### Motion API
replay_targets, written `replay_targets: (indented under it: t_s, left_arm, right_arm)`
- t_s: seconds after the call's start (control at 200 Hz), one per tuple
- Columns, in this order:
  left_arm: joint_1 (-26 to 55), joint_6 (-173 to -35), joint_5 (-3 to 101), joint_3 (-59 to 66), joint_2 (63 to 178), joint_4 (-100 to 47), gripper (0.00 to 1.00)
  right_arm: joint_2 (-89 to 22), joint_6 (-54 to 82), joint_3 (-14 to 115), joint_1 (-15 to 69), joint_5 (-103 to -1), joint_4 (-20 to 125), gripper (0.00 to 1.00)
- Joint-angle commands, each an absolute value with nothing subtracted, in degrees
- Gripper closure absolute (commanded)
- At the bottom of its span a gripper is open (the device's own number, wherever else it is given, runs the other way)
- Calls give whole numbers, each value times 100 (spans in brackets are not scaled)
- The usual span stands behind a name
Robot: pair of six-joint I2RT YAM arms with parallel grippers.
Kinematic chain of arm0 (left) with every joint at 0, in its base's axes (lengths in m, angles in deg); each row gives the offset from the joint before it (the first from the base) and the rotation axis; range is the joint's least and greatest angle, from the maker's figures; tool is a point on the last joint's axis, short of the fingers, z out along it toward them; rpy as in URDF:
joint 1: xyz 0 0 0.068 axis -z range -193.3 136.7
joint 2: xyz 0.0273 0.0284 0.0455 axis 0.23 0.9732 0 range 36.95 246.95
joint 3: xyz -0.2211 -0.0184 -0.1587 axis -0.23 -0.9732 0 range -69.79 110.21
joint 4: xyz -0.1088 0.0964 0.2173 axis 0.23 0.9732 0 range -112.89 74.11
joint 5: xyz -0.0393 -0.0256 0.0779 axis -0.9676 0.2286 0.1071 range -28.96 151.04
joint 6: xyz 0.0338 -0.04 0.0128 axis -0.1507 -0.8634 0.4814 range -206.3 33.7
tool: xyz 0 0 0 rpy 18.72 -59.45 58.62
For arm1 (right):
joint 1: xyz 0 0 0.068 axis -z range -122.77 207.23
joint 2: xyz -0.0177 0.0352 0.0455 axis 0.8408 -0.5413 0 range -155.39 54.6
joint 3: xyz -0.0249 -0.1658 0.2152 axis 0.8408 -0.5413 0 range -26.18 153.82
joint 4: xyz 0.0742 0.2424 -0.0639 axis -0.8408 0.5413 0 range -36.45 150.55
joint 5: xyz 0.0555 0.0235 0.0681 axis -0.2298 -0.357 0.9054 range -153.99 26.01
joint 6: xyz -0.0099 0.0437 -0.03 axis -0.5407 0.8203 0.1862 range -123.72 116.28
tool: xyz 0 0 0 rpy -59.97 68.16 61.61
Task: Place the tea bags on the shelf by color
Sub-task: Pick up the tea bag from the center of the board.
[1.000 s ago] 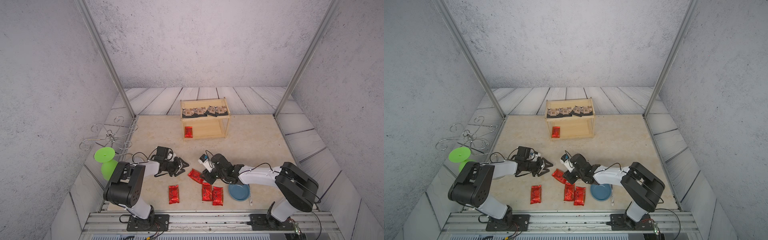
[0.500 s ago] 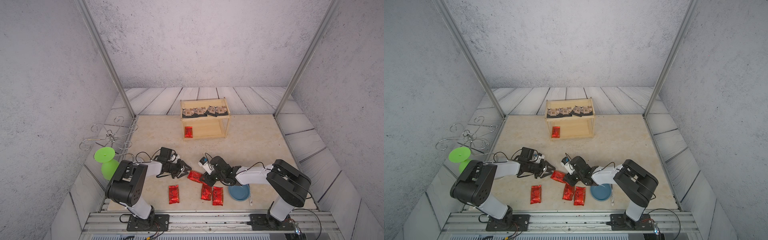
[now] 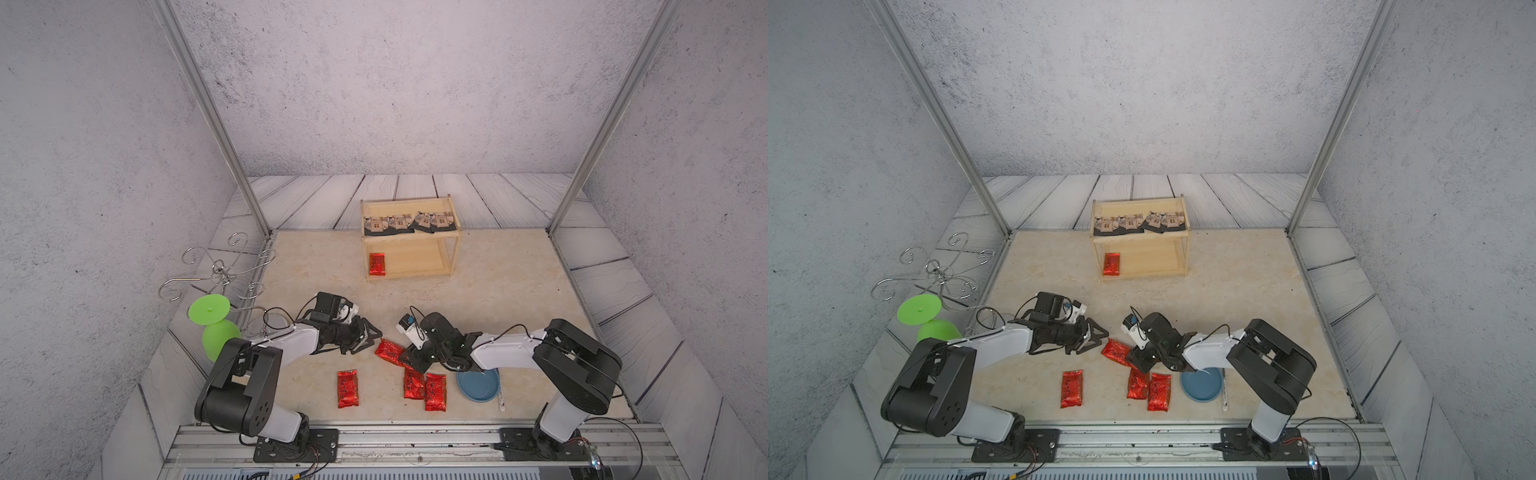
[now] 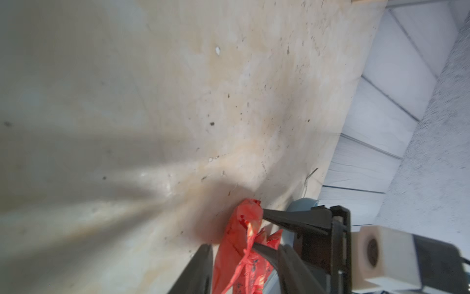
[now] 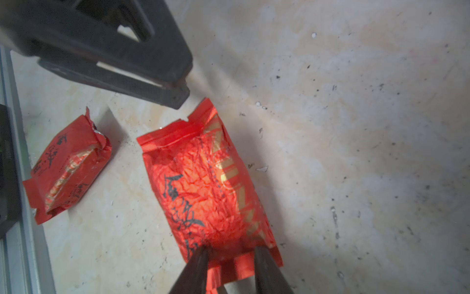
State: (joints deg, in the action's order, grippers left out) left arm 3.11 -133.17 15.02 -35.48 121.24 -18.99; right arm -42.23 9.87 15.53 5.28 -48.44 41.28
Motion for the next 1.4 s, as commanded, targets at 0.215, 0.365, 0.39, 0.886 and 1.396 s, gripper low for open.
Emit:
replay_targets:
  t_s: [0.215,0.365,0.39,0.886,1.396]
  left_arm:
    - [410,-12651,1969,-3262,11944,-869,48]
    - [496,-12628,1921,-3231,11973,-988,48]
    - [518,-12625,1922,-3214,11989,-993,48]
    - [657,-12546,2051,-3093,12210,-882,64]
    - [710,-12553,2018,-3050,12395,-944,84]
  right_arm:
    - [-4208,1089,1670,518,-4847,4277,64]
    - [-4226,1091,1694,511,-4834,4307,64]
    - [-4225,1088,1707,518,-4826,4314,64]
    - [-4302,1101,1769,518,-4784,4337,64]
    - [-4335,1149,1741,536,-4759,4270,64]
